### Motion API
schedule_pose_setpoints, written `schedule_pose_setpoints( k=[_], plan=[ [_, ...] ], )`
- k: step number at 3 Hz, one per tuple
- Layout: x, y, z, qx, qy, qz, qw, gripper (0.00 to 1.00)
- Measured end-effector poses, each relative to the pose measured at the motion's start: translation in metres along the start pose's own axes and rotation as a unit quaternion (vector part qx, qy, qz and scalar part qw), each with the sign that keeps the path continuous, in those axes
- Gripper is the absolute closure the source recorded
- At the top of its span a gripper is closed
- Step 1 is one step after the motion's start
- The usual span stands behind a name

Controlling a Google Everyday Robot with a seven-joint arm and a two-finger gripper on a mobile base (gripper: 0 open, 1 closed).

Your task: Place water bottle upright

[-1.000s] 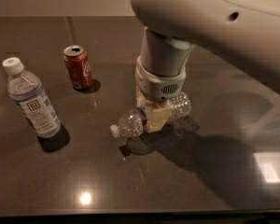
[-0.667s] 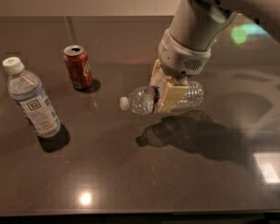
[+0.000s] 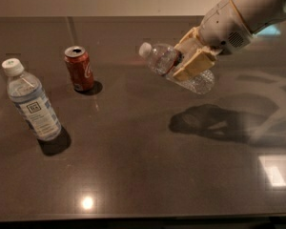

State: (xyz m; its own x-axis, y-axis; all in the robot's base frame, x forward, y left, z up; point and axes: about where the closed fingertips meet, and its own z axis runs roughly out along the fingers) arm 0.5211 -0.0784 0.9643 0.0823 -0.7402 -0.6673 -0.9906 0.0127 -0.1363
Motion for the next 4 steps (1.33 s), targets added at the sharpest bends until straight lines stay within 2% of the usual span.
schedule_pose_setpoints(
  k=[1, 2, 3, 4],
  plan=[
    [-0.015, -0.009, -0.016, 0.025, -0.112, 0.030, 0.9930, 1.00],
    [-0.025, -0.012, -0.027, 0.050, -0.208, 0.058, 0.9751, 1.00],
    [-0.019, -0.014, -0.031, 0.074, -0.283, 0.088, 0.9521, 1.00],
    [-0.004, -0.015, -0.030, 0.087, -0.332, 0.118, 0.9318, 1.00]
  ],
)
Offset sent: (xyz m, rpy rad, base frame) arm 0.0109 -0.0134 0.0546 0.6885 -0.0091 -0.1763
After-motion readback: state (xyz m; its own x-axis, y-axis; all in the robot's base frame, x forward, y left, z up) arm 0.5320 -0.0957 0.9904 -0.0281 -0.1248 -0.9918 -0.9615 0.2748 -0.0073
